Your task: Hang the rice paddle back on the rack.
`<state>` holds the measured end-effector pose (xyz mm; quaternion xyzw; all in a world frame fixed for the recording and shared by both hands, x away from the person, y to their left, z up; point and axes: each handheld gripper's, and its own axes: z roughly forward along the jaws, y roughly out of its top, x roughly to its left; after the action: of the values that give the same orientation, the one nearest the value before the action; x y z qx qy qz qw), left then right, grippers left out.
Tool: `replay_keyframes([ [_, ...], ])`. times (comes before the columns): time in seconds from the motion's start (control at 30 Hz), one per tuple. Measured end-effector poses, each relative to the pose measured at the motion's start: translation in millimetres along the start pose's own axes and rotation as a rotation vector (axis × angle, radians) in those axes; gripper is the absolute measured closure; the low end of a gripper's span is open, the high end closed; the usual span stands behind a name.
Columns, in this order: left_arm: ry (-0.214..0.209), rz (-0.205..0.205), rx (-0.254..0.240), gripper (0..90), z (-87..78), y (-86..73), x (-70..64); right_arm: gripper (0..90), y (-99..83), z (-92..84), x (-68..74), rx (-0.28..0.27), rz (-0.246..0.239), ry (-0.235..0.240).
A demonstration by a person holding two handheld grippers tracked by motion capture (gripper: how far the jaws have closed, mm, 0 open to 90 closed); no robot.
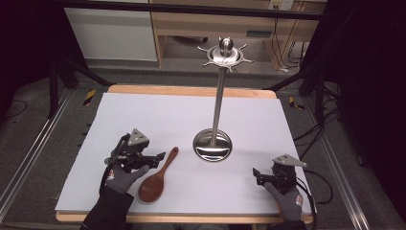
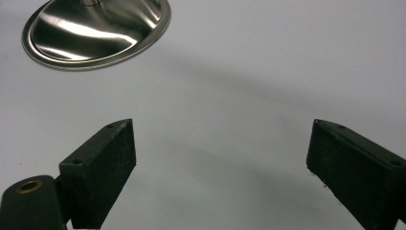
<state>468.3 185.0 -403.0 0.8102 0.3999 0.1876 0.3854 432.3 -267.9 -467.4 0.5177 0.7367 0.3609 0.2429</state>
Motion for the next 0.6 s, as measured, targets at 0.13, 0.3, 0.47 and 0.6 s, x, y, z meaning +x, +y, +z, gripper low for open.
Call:
replay_keyframes([
  [0.13, 0.002, 0.006, 0.012, 22.2, 2.6, 2.4, -0.8, 10.0, 0.3, 0.1, 0.7, 0.003, 0.003, 0.005],
  [0.3, 0.000, 0.019, 0.034, 21.3, 6.7, 3.3, -3.1, 9.9, 0.8, 0.2, 1.4, -0.002, -0.002, 0.000],
  [0.47, -0.009, 0.018, 0.049, 21.1, 11.2, 4.7, -4.7, 9.8, 0.8, 0.6, 1.6, 0.002, -0.004, -0.001],
  [0.6, -0.017, 0.032, 0.078, 21.4, 14.0, 6.6, -6.9, 9.8, 0.9, 0.5, 1.8, 0.006, 0.004, 0.005],
])
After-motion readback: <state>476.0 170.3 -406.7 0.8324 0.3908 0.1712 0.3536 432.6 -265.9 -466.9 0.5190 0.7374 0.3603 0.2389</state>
